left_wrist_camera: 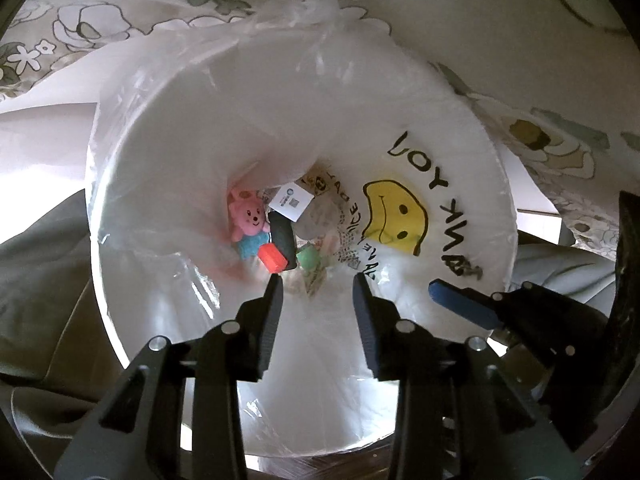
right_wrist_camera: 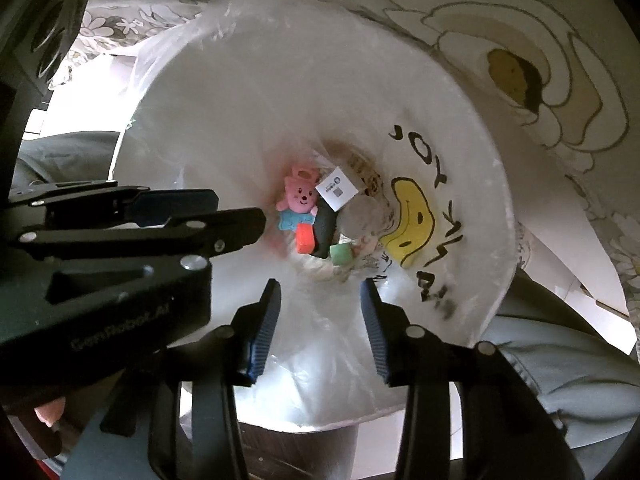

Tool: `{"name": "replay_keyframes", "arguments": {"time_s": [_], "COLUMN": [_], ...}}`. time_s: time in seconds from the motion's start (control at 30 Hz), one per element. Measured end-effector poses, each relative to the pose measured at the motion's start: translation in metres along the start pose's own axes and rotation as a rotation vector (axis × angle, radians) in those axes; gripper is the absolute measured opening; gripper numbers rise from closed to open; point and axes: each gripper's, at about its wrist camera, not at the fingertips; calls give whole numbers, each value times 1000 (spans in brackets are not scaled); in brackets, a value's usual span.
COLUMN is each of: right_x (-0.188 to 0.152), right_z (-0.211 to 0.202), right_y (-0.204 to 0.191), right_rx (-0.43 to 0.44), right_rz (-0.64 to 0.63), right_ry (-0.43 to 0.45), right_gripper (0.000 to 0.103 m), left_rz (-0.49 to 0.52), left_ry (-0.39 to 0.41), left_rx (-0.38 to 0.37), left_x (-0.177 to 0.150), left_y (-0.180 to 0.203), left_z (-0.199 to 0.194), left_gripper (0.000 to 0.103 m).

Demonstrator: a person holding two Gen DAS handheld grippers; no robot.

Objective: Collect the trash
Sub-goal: 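Open the right tool over the bin while the left tool releases the red block, then move both open tools back toward the pink cup on the bed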

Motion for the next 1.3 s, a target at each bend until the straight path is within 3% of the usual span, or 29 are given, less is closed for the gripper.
{"name": "replay_keyframes", "arguments": {"time_s": [0.33, 0.83, 1.17, 1.3], "right_x": [-8, -38, -70, -79], "right_z": [-12, -54, -98, -120], "right_y": [-4, -17, -30, -34], "right_rx": [-9, -16, -41, -48], "right_rz": [-1, -49, -135, -168], "right_ry": [22, 79, 152, 202], "right_gripper": [44, 44, 44, 44], "left_rz": [23, 149, 229, 238], "left_ry": [15, 97, 218, 293], "left_rx": [19, 102, 134, 130], "left_x": [-5, -37, -63, -71], "left_y": [3, 21, 32, 37], "left_z": [-11, -67, -131, -164], "left_gripper": [37, 37, 37, 48]}}
Point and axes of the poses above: each gripper's, at about its wrist camera, not at the fingertips, and z roughly the way its jaws point, y to its right, x to its top, and after that the axes turned 3 degrees about -x, right-handed
